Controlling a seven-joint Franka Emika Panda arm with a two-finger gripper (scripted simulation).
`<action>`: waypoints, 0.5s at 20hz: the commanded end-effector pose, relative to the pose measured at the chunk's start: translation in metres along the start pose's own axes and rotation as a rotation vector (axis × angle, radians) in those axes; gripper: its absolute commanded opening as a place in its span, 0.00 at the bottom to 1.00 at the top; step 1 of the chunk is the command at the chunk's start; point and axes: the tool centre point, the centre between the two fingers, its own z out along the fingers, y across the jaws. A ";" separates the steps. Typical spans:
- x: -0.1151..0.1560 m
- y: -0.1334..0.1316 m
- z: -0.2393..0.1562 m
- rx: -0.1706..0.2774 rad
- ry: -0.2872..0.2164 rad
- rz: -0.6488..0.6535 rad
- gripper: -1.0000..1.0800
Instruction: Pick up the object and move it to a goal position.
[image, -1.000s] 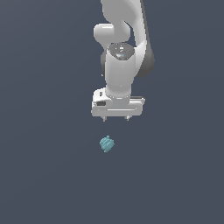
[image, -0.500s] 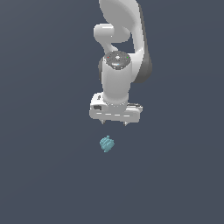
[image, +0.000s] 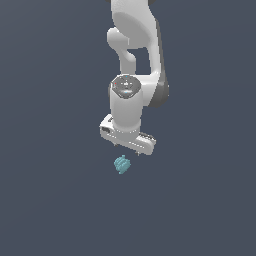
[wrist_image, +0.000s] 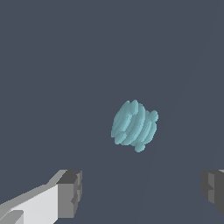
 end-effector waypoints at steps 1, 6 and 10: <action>0.005 0.002 0.009 0.000 -0.005 0.081 0.96; 0.015 0.006 0.026 -0.003 -0.012 0.228 0.96; 0.020 0.009 0.036 -0.006 -0.016 0.317 0.96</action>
